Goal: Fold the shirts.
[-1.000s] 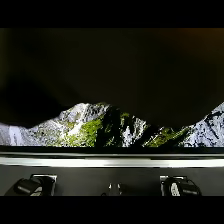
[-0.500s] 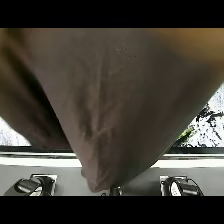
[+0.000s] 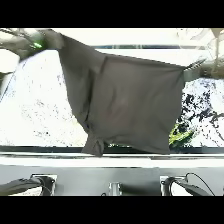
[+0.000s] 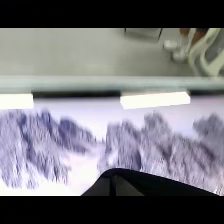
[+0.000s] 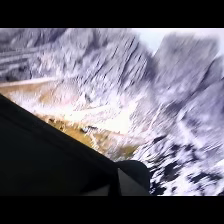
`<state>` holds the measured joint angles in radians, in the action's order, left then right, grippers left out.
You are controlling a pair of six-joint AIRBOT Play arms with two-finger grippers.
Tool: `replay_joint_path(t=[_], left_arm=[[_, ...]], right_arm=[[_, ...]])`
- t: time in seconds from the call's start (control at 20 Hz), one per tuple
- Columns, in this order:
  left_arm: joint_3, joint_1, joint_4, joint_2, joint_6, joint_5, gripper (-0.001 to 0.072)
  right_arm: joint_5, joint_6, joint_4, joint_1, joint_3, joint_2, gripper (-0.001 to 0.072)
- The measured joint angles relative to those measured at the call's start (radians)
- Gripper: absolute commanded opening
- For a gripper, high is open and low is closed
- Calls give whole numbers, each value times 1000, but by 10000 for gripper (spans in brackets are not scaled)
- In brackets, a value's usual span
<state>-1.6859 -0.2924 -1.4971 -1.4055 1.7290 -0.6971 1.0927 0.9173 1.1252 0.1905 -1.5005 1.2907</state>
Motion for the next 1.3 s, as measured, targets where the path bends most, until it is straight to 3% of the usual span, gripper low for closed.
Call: replay_joint_path(t=[0.2,0.25,0.3,0.35,0.4,0.45,0.5,0.55,0.6,0.65,0.7,0.85,0.9,1.25,1.3], left_arm=[[0,-23,116,-192,1,-68,36],[0,-31,154,-232,0,-90,168],[0,-37,192,-264,1,-107,473],[0,-41,232,-290,1,-124,720],[-1,-40,262,-307,1,-144,720],[-7,-30,275,-320,0,-179,720],[-19,-11,280,-327,-5,-221,660],[-32,15,278,-331,-12,-283,493],[-40,46,273,-335,-20,-354,467],[-42,82,266,-338,-24,-430,475],[-36,113,265,-340,-27,-494,559],[51,164,304,-345,-54,-618,545],[91,169,330,-345,-65,-624,516],[294,109,478,-368,-86,-518,500],[303,99,497,-375,-87,-503,468]], right_arm=[[47,54,-44,-2,0,159,29],[59,63,-56,-2,0,187,151],[60,71,-74,-2,0,209,357],[63,72,-80,-2,0,226,533],[69,69,-85,2,-2,236,607],[86,51,-87,11,-7,237,607],[108,31,-75,25,-9,232,583],[146,13,-35,46,-11,224,509],[182,5,8,72,-12,214,440],[222,6,53,108,-5,204,437],[258,16,86,143,12,196,437],[320,32,125,231,133,150,437],[332,33,135,246,183,132,437],[296,20,141,287,405,56,436],[297,17,141,288,413,54,436]])
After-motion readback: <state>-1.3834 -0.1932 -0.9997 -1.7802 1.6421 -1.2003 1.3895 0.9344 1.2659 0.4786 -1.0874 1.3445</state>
